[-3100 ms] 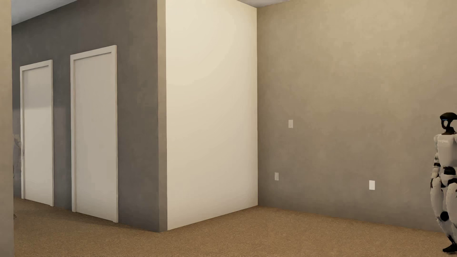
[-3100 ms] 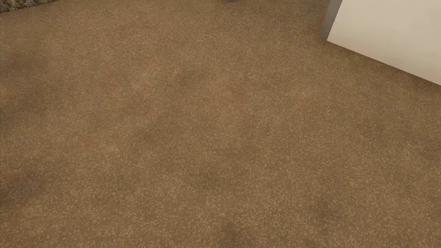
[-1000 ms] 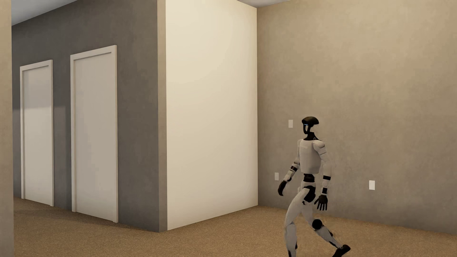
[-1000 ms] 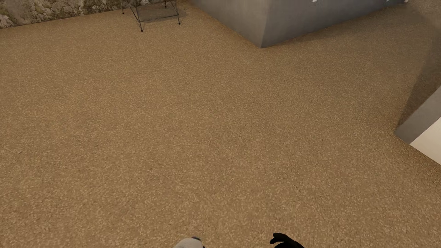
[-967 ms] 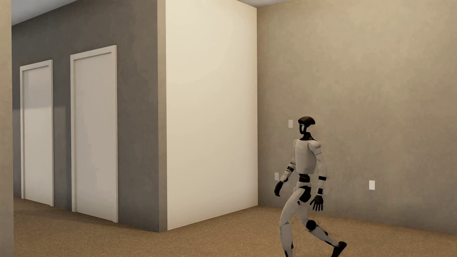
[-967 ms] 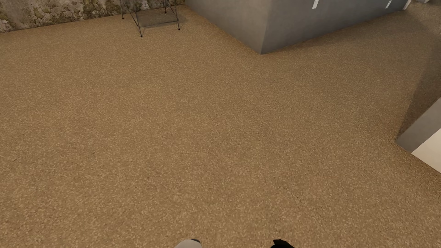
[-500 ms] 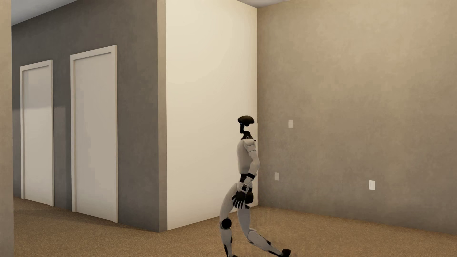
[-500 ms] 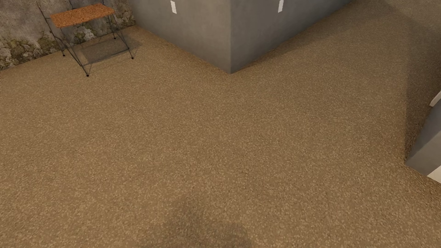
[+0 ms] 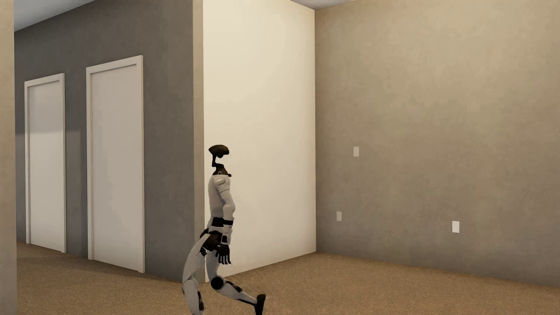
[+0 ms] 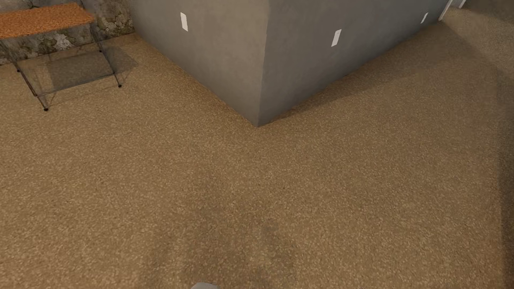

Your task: Go around the corner

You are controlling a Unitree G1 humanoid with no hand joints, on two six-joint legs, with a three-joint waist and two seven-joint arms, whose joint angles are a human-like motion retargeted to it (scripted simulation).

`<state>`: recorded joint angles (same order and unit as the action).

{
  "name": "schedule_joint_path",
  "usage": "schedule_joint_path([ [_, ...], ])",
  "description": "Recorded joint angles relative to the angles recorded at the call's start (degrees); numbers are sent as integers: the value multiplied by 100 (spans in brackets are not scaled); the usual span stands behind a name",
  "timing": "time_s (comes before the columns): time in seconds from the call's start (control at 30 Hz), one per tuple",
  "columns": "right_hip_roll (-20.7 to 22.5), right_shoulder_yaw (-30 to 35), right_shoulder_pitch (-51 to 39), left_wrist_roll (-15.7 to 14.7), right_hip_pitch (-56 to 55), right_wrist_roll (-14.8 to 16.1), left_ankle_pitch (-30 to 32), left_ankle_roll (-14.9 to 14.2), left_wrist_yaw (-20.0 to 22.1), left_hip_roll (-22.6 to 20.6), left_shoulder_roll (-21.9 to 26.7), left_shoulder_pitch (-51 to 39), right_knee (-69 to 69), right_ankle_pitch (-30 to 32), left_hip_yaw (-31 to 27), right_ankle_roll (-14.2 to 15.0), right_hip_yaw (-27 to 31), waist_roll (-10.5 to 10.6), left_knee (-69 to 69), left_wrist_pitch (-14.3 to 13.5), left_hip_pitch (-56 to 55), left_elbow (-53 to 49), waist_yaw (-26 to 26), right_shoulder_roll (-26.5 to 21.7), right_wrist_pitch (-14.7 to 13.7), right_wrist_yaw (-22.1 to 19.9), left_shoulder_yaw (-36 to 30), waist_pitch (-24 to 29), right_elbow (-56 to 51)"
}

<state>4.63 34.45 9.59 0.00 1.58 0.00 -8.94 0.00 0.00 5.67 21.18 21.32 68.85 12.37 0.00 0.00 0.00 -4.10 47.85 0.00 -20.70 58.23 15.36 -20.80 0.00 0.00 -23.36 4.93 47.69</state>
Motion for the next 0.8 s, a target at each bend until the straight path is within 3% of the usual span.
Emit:
schedule_joint_path([
  [0.07, 21, 104, 82, 0, -1235, 0, -189, 0, 0, 233, -114, -52, 4, 2, 0, 0, 0, 191, -530, 0, 1032, -196, -525, 203, 0, 0, -75, 56, 391],
  [0.17, -14, 302, 578, 0, -2698, 0, -780, 0, 0, 460, -30, 20, -2087, 330, 0, 0, 0, 540, -1367, 0, 2536, -1082, -1560, 134, 0, 0, -196, 3, 376],
  [0.2, -98, 260, 719, 0, -3076, 0, -941, 0, 0, 455, 59, -18, -2870, -58, 0, 0, 0, 538, -1516, 0, 2955, -1360, -1883, 68, 0, 0, -134, -11, 374],
  [0.27, -435, 261, 1013, 0, -3560, 0, -1154, 0, 0, 445, 290, -249, -3953, -1912, 0, 0, 0, 554, -1594, 0, 3545, -1579, -2598, -16, 0, 0, -237, -77, 585],
  [0.3, -672, 309, 1182, 0, -3626, 0, -1047, 0, 0, 507, 326, -386, -4076, -2450, 0, 0, 0, 624, -1556, 0, 3827, -1549, -2928, -108, 0, 0, -263, -41, 675],
  [0.33, -773, 281, 1355, 0, -3856, 0, -711, 0, 0, 625, 333, -465, -3889, -1412, 0, 0, 0, 731, -1514, 0, 4061, -1458, -3118, -125, 0, 0, -232, -91, 874],
  [0.37, -646, 456, 1441, 0, -4231, 0, -62, 0, 0, 781, 292, -464, -3291, 94, 0, 0, 0, 894, -1311, 0, 4141, -1402, -3079, -141, 0, 0, -63, -152, 1029],
  [0.4, -284, 692, 1403, 0, -4367, 0, 907, 0, 0, 979, 194, -432, -2790, 501, 0, 0, 0, 1186, -778, 0, 3927, -1241, -2951, -134, 0, 0, 25, -206, 1252],
  [0.43, -49, 881, 1303, 0, -4134, 0, 1691, 0, 0, 872, 142, -375, -2492, 236, 0, 0, 0, 1193, 48, 0, 3630, -1007, -2746, -136, 0, 0, 24, -170, 1367],
  [0.47, 240, 776, 1235, 0, -3905, 0, 1803, 0, 0, 802, 130, -392, -2320, 15, 0, 0, 0, 1227, 1110, 0, 2970, -875, -2563, -144, 0, 0, -126, -177, 1269],
  [0.5, 563, 480, 1152, 0, -3306, 0, 1235, 0, 0, 822, 116, -432, -2451, -163, 0, 0, 0, 1260, 2053, 0, 2552, -815, -2290, -67, 0, 0, -247, -26, 1235],
  [0.53, 768, 446, 954, 0, -2719, 0, 455, 0, 0, 562, 90, -391, -2643, -415, 0, 0, 0, 1173, 2725, 0, 1919, -762, -2047, -62, 0, 0, -292, 52, 1078],
  [0.6, 992, 281, 600, 0, -1511, 0, -573, 0, 0, 273, 22, -255, -3270, -1255, 0, 0, 0, 1005, 2890, 0, 586, -769, -1429, -129, 0, 0, -439, 32, 367],
  [0.67, 689, -292, 346, 0, -1, 0, -584, 0, 0, 30, 40, -122, -4010, -2053, 0, 0, 0, 745, 1289, 0, 94, -805, -735, -172, 0, 0, -469, 227, -371],
  [0.77, 450, -698, -363, 0, 1162, 0, -260, 0, 0, 323, 37, 28, -4514, -3262, 0, 0, 0, 680, -1774, 0, -479, -920, -40, -239, 0, 0, -330, 42, -1113],
  [0.8, 306, -776, -540, 0, 1484, 0, -260, 0, 0, 426, 50, 95, -4559, -3483, 0, 0, 0, 658, -2095, 0, -660, -957, 50, -261, 0, 0, -311, -42, -1300],
])
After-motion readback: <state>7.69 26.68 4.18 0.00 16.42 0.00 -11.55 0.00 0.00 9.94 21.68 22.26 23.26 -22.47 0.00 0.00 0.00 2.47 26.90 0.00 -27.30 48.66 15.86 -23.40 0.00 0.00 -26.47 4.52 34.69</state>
